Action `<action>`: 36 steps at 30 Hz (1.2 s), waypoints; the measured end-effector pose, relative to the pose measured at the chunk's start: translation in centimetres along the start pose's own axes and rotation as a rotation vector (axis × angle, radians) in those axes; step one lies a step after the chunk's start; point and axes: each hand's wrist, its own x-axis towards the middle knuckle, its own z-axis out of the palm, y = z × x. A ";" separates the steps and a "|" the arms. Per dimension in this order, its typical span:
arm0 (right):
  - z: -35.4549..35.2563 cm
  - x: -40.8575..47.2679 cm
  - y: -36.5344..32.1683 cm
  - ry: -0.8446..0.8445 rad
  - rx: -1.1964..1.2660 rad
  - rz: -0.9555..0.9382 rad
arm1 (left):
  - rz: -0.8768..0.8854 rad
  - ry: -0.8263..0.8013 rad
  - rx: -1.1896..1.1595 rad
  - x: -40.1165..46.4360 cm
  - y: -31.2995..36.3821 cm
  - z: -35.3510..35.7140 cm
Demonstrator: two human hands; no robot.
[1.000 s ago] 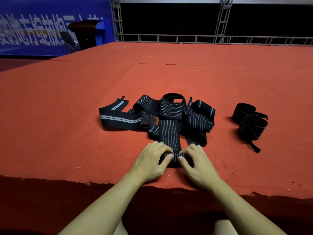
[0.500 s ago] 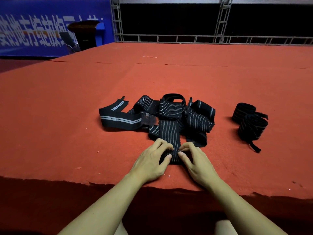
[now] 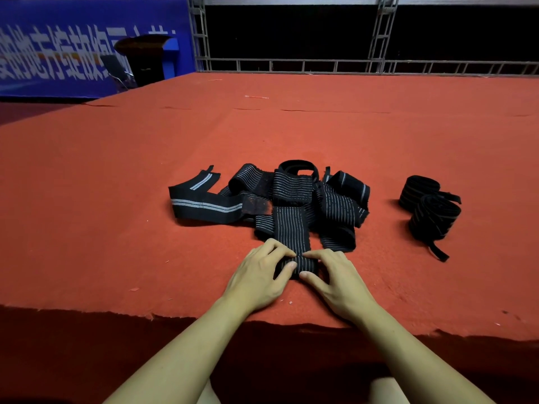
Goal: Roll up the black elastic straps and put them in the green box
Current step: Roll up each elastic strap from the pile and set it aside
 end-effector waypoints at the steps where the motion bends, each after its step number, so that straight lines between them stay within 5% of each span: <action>1: 0.0 0.0 -0.1 0.001 -0.001 0.005 | 0.016 -0.004 0.020 0.0 0.0 0.0; 16: -0.5 -0.5 -0.7 0.016 0.113 0.016 | 0.084 -0.004 0.017 -0.4 0.4 -0.3; 25: -0.9 -0.8 -0.8 0.051 0.155 0.002 | -0.017 -0.011 0.012 0.2 0.2 -0.1; 36: -0.3 -0.3 -0.3 0.049 0.060 0.013 | 0.109 -0.010 -0.001 -0.1 0.0 -0.2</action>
